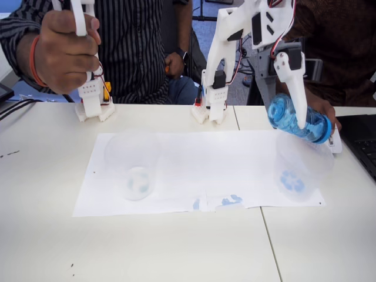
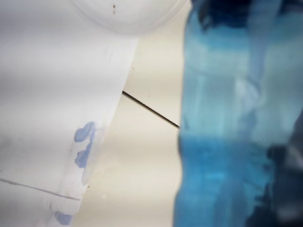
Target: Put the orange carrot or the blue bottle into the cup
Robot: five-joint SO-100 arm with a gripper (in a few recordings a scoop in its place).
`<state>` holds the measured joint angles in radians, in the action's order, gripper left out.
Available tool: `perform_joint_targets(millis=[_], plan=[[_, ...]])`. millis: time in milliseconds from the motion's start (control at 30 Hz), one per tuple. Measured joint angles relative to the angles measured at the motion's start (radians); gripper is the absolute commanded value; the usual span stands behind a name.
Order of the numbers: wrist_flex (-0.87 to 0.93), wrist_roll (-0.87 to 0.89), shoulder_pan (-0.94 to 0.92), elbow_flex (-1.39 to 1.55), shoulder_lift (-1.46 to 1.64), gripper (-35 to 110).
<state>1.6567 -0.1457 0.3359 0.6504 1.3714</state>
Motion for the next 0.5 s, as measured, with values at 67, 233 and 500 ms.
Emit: perform_joint_targets(millis=[67, 233, 500], plan=[[0.0, 0.018, 0.014, 0.0, 0.0, 26], [0.028, 0.054, 0.075, 0.0, 0.0, 26], [0.051, 0.089, 0.132, 0.0, 0.0, 26]])
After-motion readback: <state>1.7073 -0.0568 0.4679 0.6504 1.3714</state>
